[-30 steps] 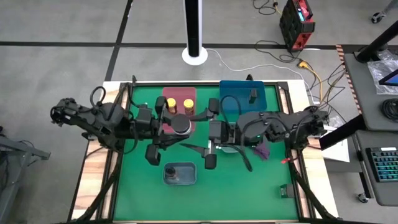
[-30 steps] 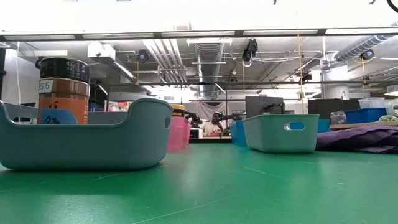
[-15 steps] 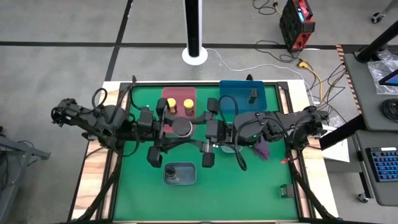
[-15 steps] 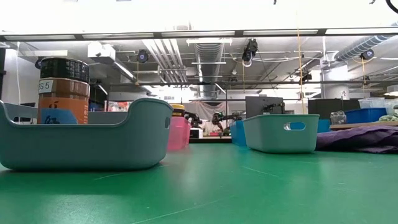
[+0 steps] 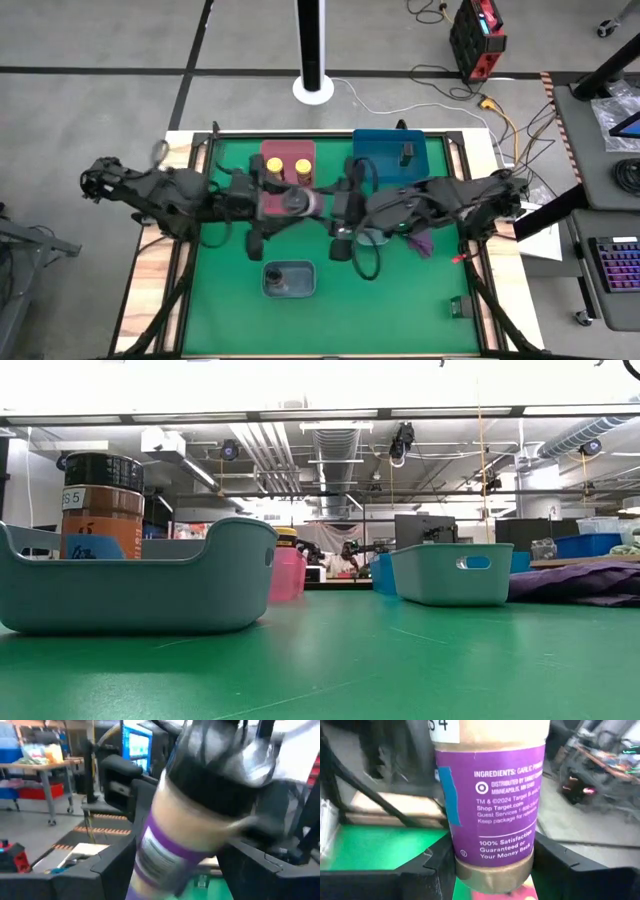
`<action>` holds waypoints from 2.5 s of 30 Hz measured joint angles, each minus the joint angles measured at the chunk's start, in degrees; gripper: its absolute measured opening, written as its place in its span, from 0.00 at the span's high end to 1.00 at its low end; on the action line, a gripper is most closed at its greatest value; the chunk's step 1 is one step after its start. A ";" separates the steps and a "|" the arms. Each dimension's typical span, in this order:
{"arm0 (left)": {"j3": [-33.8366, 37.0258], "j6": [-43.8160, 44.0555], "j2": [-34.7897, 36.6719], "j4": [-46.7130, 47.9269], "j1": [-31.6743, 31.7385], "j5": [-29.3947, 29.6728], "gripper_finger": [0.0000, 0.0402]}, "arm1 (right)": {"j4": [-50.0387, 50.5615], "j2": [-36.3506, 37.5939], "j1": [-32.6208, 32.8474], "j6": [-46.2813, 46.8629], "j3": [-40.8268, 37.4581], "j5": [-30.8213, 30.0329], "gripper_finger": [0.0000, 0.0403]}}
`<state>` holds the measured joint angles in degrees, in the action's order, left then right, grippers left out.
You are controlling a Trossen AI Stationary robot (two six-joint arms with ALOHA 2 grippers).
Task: Sort spices by type
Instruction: Put the black seasoning bottle into the small blue bin
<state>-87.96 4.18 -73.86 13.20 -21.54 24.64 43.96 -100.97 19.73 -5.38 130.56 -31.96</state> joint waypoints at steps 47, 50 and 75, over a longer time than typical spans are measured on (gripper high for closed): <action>-3.37 -2.20 -4.74 3.15 1.36 8.47 0.23 | 17.34 -1.29 -0.56 8.85 -0.35 -8.11 0.54; -3.37 -2.17 -4.74 2.48 1.56 8.48 0.29 | 17.36 -1.31 -0.56 8.86 -0.35 -8.10 0.54; -3.31 3.83 -4.70 8.43 1.68 9.30 0.53 | 17.49 -1.33 -0.53 12.86 -0.48 -6.51 0.30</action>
<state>-91.26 8.01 -78.56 21.63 -19.86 33.93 61.45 -102.30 19.20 7.49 130.08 -38.47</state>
